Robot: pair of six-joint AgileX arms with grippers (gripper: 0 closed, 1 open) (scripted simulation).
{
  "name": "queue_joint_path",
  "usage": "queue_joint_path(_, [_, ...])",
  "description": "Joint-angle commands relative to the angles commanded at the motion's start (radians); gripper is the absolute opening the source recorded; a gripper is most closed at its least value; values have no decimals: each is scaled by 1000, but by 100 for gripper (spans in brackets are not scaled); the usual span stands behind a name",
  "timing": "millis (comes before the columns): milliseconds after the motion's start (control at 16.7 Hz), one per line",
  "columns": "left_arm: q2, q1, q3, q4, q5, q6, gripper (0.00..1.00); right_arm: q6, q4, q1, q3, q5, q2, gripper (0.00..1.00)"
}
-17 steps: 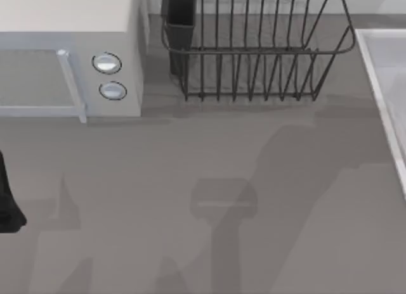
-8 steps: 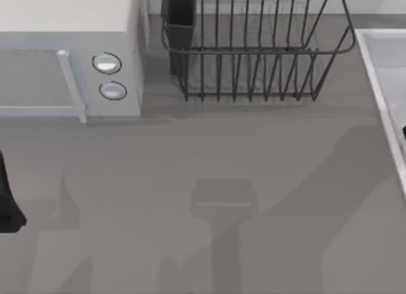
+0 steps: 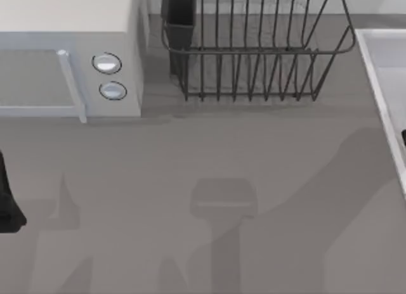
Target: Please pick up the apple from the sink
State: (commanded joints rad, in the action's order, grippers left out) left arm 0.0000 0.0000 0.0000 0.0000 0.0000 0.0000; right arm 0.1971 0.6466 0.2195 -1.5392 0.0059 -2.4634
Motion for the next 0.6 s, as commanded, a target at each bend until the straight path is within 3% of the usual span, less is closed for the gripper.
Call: queue_joint_path(600, [0,0,0,0,0,0,100,0,0,0,0,0,0,17])
